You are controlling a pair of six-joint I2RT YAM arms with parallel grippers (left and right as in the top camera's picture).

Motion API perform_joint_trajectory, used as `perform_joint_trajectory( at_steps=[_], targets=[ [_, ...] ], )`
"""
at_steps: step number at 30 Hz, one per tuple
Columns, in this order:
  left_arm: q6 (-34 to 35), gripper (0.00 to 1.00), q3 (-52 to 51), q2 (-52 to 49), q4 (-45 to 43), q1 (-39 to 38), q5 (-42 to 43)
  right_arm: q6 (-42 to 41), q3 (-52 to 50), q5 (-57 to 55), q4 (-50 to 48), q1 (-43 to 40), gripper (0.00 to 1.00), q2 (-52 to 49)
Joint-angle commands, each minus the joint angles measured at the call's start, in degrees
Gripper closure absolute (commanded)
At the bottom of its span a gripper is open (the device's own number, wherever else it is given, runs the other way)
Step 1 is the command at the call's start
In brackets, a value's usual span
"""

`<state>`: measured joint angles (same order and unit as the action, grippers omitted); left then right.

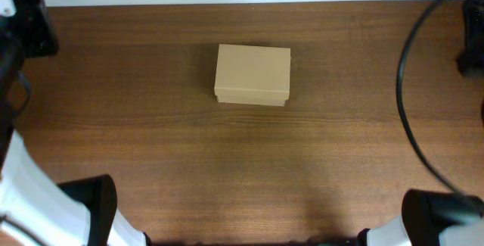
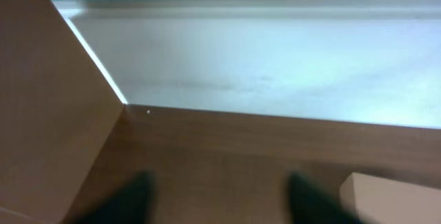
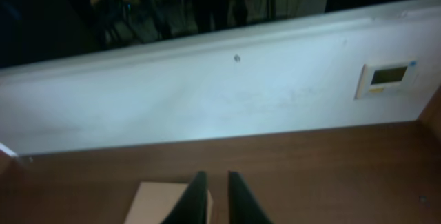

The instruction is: Pack container

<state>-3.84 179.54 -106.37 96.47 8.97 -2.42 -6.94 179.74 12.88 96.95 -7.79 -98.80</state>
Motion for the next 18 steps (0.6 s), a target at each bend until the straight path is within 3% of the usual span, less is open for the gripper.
perform_joint_trajectory(
  at_steps=[1, 3, 4, 5, 18],
  targets=[
    [-0.1, 0.00, 0.2, 1.2, 0.2, 0.2, -0.4, 0.3, 0.1, -1.2, 0.3, 0.3, 0.76, 1.8],
    [0.0, 0.00, 0.2, 1.3, 0.2, 0.2, -0.2, 0.3, 0.1, -1.2, 0.3, 0.3, 0.54, 2.0],
    [0.6, 0.00, 0.1, 1.3, 0.2, 0.2, -0.1, 0.3, 0.1, -1.1, 0.3, 0.3, 0.21, 2.0],
    [1.3, 0.00, -0.2, 1.3, 0.2, 0.2, 0.1, 0.3, 0.0, -1.2, 0.3, 0.3, 0.01, 1.9],
    [1.6, 0.00, -1.4, 1.3, 0.2, 0.2, 0.0, 0.3, 0.0, -1.2, 0.3, 0.3, 0.01, 1.8]
  ],
)
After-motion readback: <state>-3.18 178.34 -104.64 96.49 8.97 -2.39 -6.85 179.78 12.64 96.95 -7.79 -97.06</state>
